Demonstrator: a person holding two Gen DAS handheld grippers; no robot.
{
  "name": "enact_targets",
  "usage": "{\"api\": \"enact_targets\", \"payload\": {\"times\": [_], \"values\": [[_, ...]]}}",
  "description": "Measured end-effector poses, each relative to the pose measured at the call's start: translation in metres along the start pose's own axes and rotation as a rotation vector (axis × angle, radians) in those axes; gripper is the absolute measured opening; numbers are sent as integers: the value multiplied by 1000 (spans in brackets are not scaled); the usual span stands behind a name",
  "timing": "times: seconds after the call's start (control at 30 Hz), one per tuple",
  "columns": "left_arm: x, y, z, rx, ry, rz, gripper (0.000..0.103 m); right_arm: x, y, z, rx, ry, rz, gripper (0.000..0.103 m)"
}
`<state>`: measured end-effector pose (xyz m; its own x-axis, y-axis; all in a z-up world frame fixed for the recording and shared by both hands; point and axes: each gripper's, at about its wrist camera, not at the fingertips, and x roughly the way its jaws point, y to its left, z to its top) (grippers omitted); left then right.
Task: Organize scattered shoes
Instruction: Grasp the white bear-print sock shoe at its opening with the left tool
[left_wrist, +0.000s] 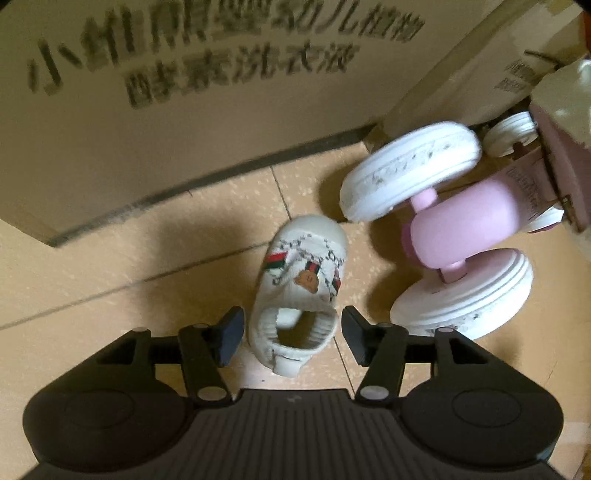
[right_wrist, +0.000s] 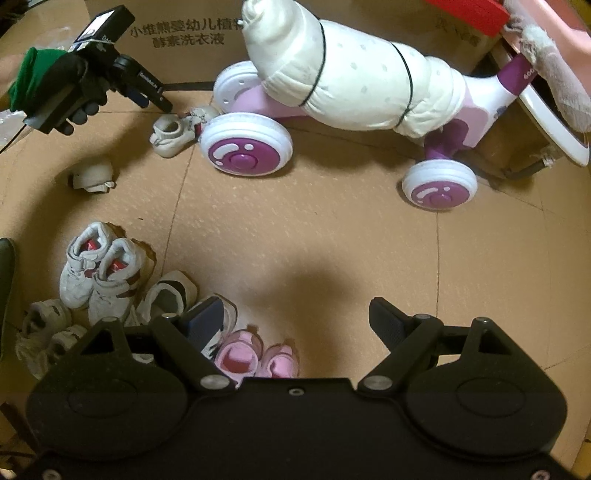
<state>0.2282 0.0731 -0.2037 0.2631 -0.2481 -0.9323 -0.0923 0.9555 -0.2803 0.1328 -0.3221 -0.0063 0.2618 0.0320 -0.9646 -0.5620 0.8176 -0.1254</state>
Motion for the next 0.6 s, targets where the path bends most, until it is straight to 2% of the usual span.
{"api": "enact_targets", "payload": {"times": [0.13,0.2,0.33,0.43,0.5,0.53,0.57,0.6], "values": [[0,6,-3,-19,10,29,57,0,0,-2,-4,4,-1,87],[8,11,-8,-59,25,33,57,0,-2,-3,-2,7,-2,87],[28,16,-15,-117,51,17,57,5,-9,-6,12,22,-8,87],[45,16,-18,-140,65,28,57,9,-13,-9,17,35,-8,87],[54,12,-19,-115,68,39,57,10,-14,-11,20,42,-8,87],[57,10,-19,-94,68,42,48,11,-15,-12,20,45,-9,87],[58,6,-19,-56,73,43,32,11,-16,-13,21,47,-8,87],[59,3,-19,-18,78,43,32,11,-16,-13,22,46,-8,87]]}}
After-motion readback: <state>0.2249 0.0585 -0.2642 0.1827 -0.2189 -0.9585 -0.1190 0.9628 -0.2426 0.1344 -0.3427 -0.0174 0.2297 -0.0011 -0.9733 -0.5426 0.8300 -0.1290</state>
